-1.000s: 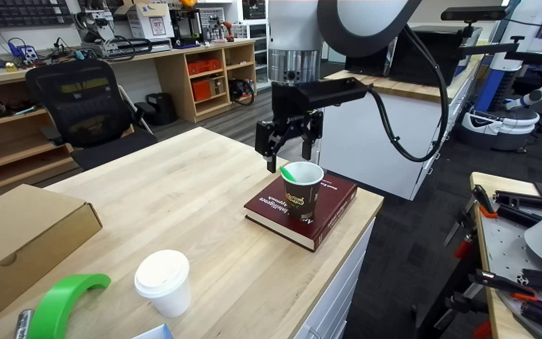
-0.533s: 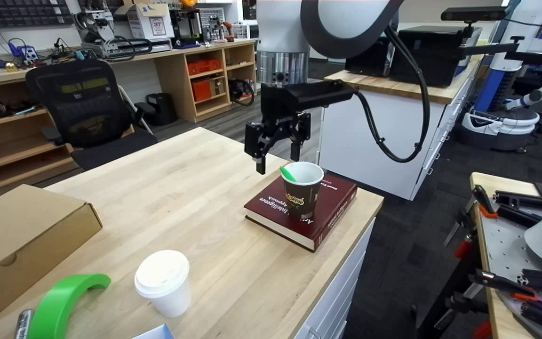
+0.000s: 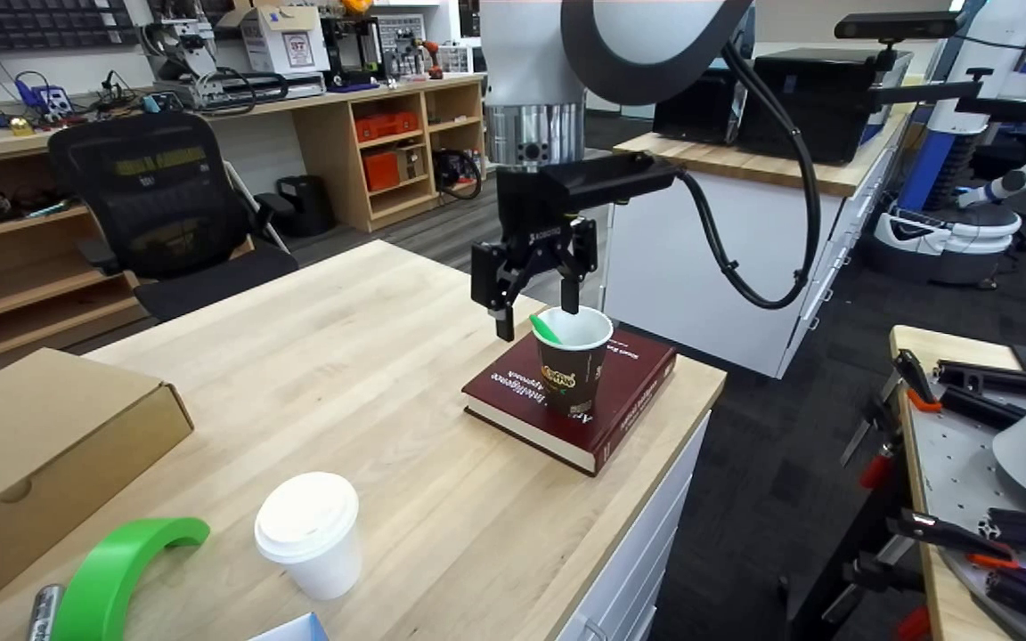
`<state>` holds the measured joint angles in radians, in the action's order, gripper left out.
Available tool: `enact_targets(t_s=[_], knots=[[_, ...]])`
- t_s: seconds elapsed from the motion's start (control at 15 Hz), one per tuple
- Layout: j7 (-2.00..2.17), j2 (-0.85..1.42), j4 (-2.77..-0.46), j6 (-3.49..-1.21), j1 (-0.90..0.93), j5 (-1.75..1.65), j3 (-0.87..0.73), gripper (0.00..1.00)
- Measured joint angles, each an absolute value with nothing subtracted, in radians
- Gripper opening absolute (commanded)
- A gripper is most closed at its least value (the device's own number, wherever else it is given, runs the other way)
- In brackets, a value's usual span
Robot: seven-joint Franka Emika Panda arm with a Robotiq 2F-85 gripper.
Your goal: Take the green pen out of the brown coffee cup
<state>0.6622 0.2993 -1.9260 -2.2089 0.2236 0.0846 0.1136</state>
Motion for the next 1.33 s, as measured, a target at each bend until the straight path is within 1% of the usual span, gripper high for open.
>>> enact_targets(t_s=[0.4, 0.47, 0.53, 1.2, 1.27, 1.33], knots=[[0.662, 0.299, -1.923, -2.208, 0.225, 0.085, 0.113, 1.0], [0.662, 0.299, -1.923, -2.208, 0.225, 0.085, 0.113, 0.86], [0.662, 0.299, -1.922, -2.208, 0.225, 0.085, 0.113, 0.74], [0.662, 0.299, -1.919, -2.208, 0.225, 0.085, 0.113, 0.07], [0.662, 0.299, -1.919, -2.208, 0.225, 0.085, 0.113, 0.02], [0.662, 0.299, -1.918, -2.208, 0.225, 0.085, 0.113, 0.01]])
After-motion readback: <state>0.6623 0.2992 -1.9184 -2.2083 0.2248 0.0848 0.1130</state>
